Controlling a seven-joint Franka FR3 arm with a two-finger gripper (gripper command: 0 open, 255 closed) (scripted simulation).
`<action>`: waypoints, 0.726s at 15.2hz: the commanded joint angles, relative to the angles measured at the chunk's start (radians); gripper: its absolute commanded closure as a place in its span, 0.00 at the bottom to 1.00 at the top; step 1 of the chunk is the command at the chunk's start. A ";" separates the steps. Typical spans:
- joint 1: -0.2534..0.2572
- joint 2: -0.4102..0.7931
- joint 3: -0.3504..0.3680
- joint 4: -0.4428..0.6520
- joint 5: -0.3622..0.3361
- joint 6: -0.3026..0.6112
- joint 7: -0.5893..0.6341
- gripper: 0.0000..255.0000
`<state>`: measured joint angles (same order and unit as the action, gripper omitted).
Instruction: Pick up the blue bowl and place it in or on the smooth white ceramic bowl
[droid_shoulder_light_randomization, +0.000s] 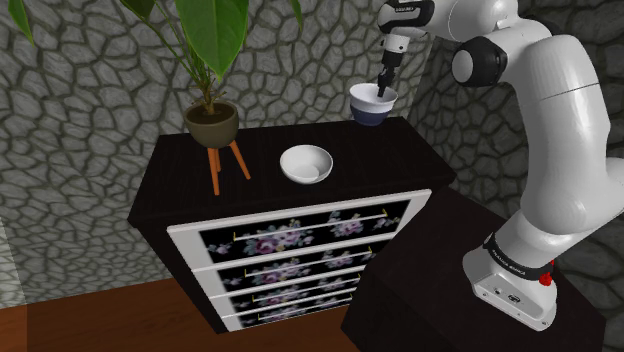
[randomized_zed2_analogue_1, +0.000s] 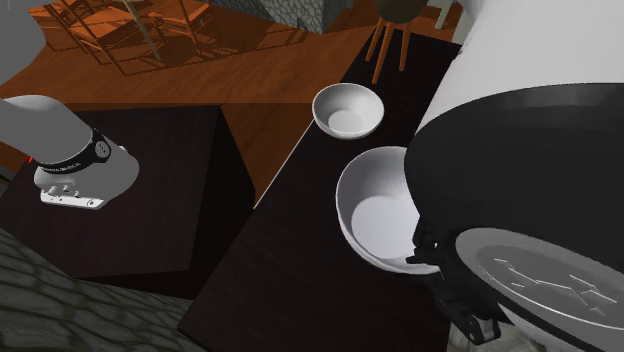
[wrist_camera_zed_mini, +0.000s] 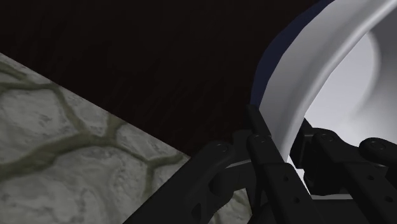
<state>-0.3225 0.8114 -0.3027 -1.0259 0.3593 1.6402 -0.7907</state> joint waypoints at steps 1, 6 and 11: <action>-0.004 -0.003 0.000 0.025 -0.001 -0.026 0.005 1.00; 0.041 -0.074 -0.003 -0.053 -0.010 -0.016 0.033 1.00; 0.152 -0.207 0.001 -0.259 -0.027 0.071 0.102 1.00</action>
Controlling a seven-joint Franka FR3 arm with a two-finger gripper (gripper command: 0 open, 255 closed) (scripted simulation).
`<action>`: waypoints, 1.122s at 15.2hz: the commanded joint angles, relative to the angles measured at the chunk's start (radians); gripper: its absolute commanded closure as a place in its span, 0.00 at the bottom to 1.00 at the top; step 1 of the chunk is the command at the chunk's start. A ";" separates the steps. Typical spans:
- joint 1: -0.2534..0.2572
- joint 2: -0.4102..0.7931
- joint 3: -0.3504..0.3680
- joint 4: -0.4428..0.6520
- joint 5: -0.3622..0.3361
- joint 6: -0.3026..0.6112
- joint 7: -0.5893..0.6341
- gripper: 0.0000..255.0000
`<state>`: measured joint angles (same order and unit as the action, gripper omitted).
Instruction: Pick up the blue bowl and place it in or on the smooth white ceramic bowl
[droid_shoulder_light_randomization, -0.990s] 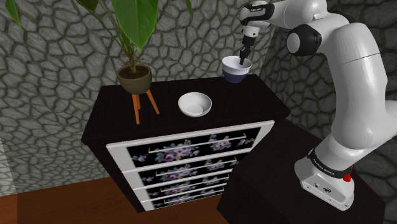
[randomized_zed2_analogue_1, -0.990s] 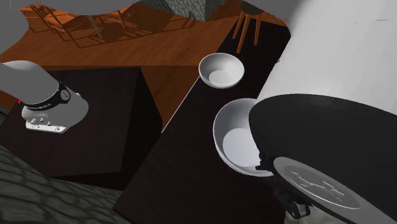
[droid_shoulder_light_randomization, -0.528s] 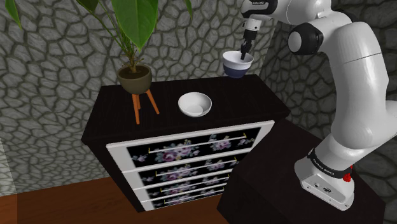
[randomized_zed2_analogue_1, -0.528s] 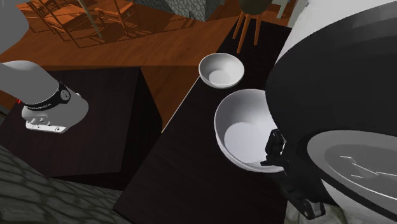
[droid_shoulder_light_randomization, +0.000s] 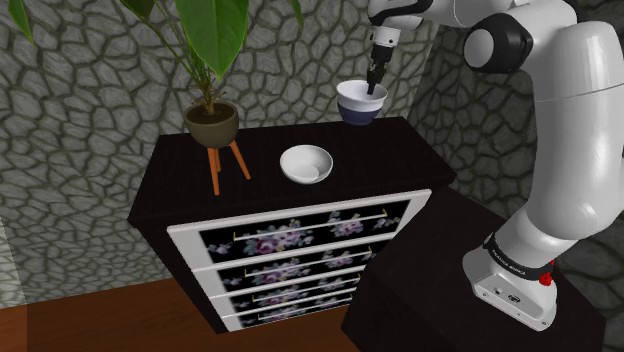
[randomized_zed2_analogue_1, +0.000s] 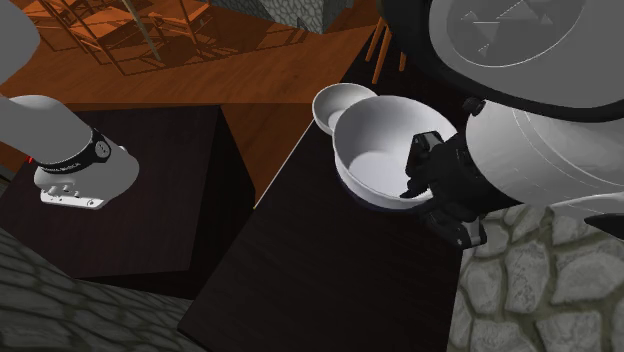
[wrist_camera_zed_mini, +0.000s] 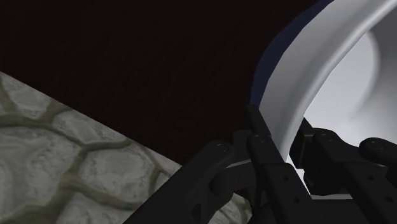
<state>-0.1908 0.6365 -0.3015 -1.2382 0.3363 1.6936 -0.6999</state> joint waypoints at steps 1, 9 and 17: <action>0.040 -0.054 0.002 -0.079 -0.007 0.031 0.027 1.00; 0.186 -0.185 0.032 -0.259 -0.029 0.113 0.171 1.00; 0.313 -0.254 0.078 -0.339 -0.043 0.162 0.332 1.00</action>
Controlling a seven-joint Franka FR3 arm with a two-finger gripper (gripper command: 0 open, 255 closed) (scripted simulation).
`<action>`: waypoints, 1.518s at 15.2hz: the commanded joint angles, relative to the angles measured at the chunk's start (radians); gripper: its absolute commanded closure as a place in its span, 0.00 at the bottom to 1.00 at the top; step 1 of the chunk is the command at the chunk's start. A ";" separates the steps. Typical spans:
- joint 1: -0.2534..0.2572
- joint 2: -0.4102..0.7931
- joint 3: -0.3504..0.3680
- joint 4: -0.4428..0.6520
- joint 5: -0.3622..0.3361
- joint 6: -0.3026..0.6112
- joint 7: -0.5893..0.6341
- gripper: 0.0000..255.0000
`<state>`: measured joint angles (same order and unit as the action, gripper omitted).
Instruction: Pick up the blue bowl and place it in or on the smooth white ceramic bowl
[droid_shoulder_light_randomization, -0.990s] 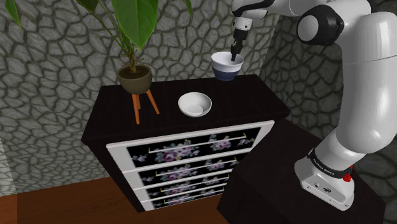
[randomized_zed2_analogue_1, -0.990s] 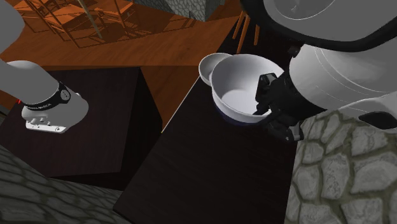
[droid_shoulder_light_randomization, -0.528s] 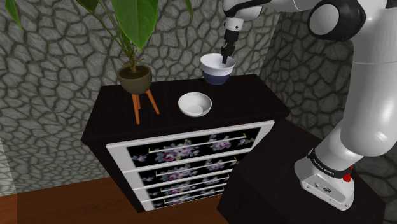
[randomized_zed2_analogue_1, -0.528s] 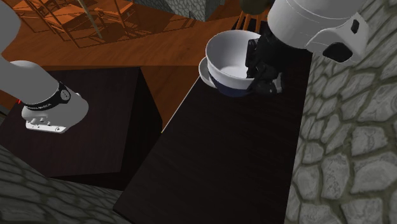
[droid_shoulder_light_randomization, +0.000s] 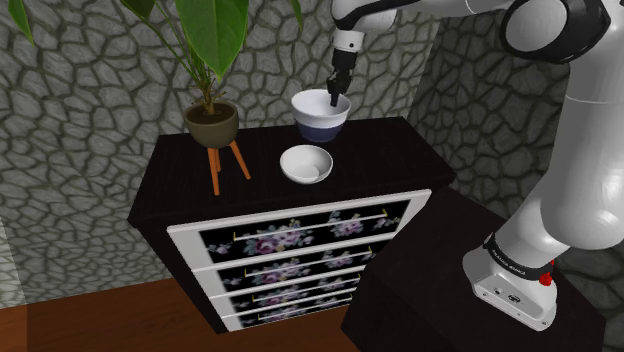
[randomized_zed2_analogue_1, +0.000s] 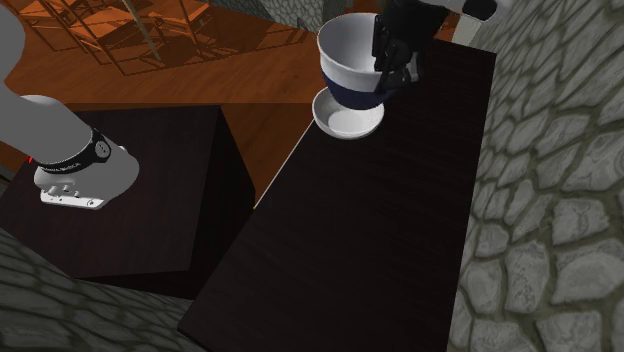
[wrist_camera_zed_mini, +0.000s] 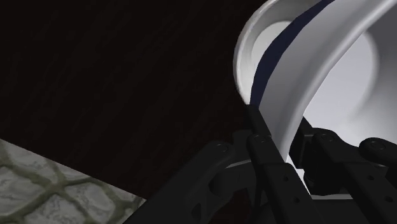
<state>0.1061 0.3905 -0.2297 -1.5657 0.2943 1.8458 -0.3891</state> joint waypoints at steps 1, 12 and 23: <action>0.031 -0.013 0.012 -0.015 -0.002 0.014 0.042 1.00; 0.064 0.012 0.032 -0.082 0.010 0.112 0.065 1.00; 0.061 0.075 0.043 -0.143 0.037 0.232 0.030 1.00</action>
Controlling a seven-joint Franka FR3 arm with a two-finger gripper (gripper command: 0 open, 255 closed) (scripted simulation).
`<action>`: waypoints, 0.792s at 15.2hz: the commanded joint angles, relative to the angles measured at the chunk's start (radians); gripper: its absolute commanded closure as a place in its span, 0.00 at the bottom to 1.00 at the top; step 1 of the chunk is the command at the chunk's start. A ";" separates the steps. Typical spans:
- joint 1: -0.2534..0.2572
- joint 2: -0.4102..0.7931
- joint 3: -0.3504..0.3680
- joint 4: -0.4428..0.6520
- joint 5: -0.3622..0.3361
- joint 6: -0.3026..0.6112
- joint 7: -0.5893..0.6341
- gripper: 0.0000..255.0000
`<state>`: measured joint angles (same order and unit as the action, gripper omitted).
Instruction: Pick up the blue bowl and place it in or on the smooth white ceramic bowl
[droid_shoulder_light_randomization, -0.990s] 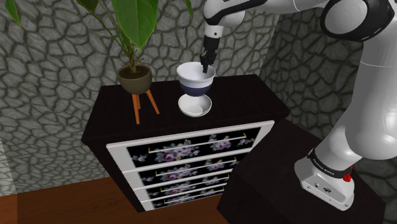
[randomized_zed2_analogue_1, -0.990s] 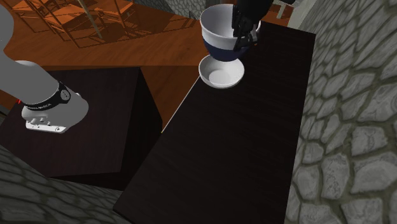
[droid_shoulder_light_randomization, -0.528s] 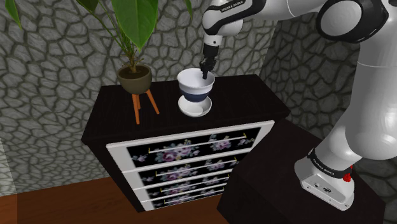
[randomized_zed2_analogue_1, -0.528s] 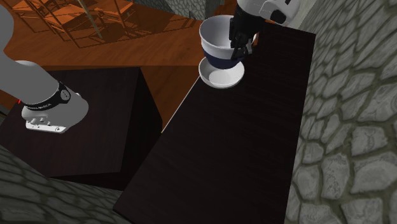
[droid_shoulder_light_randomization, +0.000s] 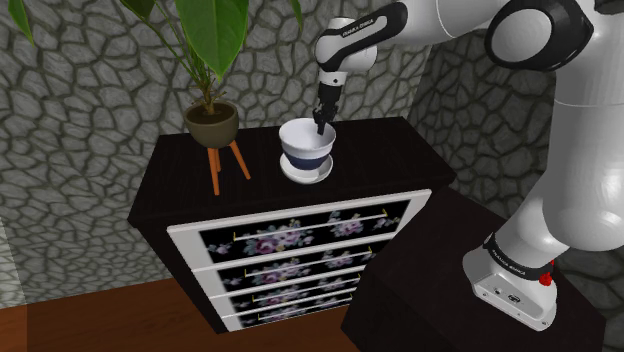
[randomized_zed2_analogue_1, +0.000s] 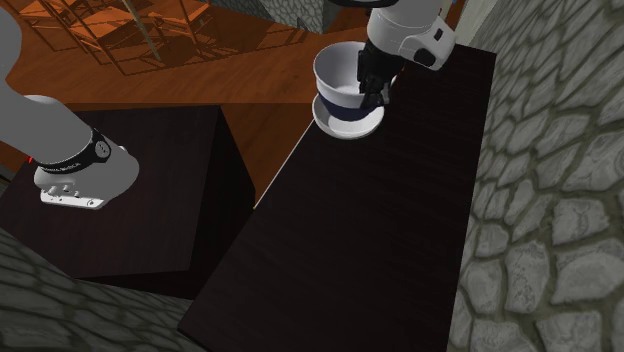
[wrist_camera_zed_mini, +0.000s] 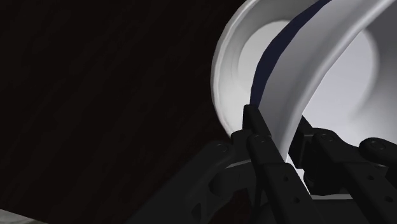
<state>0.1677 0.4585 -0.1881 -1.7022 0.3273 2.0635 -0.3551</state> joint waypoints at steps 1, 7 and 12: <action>0.000 0.007 0.001 -0.006 0.004 0.015 -0.004 1.00; 0.000 0.007 0.002 -0.006 0.004 0.014 -0.004 1.00; 0.000 0.007 0.002 -0.006 0.004 0.015 -0.004 0.00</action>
<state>0.1675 0.4659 -0.1864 -1.7084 0.3310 2.0781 -0.3591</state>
